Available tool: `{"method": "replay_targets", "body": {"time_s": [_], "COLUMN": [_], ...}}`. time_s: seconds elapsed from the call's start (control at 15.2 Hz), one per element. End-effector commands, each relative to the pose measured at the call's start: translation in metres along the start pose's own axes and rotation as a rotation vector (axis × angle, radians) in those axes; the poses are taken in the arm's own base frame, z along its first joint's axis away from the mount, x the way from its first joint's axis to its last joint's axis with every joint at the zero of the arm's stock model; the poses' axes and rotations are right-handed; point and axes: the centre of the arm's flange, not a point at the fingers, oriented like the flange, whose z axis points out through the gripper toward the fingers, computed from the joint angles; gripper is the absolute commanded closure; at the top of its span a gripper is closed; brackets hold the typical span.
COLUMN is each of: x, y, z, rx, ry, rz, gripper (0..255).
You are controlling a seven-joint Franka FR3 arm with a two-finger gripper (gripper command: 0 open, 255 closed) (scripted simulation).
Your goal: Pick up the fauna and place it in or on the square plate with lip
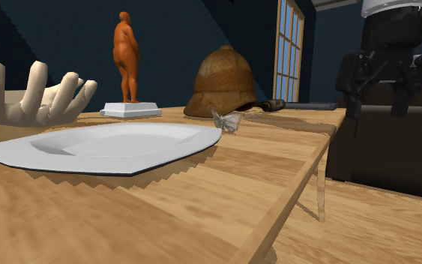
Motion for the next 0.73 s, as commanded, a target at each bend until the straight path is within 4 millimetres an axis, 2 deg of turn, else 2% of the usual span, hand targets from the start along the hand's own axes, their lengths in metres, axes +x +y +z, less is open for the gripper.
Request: {"method": "replay_targets", "body": {"time_s": [0.0, 0.66], "x": [0.012, 0.052], "y": [-0.025, -0.160], "z": [-0.004, -0.016], "rx": [-0.019, -0.118], "ry": [0.013, 0.076], "rz": [-0.035, -0.205], "gripper": [0, 0]}}
